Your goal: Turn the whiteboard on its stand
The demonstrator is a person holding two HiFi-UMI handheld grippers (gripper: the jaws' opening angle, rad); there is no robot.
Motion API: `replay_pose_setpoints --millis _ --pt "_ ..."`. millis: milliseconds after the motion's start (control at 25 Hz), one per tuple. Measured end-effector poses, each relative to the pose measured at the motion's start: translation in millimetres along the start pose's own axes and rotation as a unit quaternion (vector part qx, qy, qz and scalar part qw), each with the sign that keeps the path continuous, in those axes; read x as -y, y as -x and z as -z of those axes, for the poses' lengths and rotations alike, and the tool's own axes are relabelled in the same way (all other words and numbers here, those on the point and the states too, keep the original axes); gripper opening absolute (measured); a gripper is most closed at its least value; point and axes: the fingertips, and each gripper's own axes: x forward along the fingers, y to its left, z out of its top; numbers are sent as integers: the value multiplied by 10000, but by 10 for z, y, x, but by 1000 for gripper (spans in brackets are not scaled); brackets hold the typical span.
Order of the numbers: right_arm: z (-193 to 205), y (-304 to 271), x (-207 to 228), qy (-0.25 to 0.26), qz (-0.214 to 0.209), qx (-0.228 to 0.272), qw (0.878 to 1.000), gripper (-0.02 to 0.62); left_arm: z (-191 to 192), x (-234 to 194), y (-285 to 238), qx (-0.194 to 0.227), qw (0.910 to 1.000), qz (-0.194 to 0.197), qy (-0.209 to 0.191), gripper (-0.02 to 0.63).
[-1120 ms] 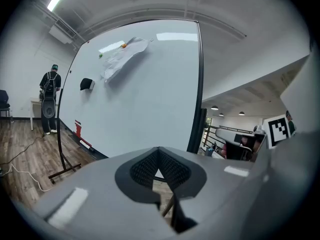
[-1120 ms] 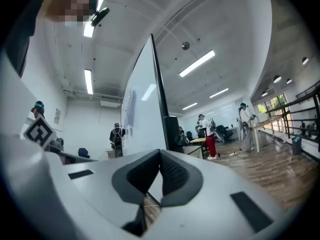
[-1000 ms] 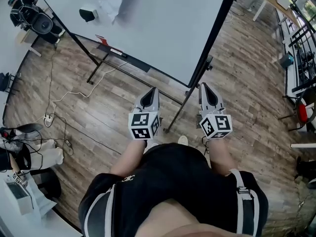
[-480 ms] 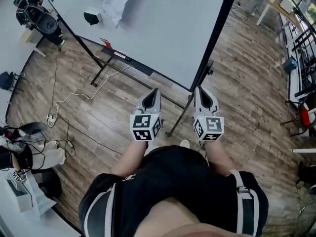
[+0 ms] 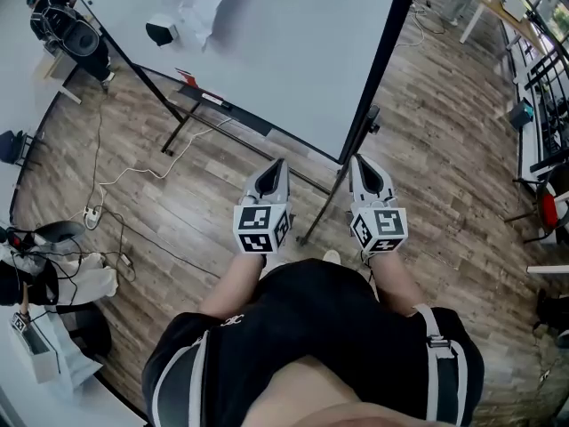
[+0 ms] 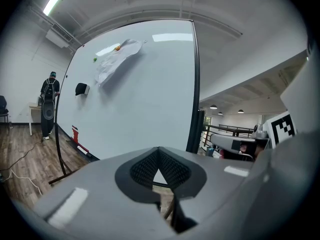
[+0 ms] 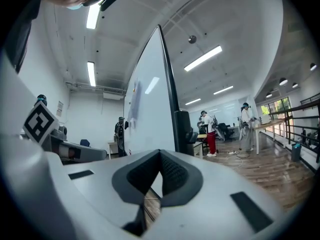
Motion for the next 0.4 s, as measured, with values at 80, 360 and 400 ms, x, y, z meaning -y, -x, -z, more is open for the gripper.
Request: replay_pose_setpoints --millis 80,360,400 --pt "-1 8 8 39 5 -9 10000 5 -8 17 0 16 10000 5 0 9" --pt "0 52 59 -10 22 -27 10000 5 -32 49 13 22 10000 16 -5 9" --pt "-4 55 65 -13 25 -26 10000 5 -35 51 16 22 10000 19 -5 9"
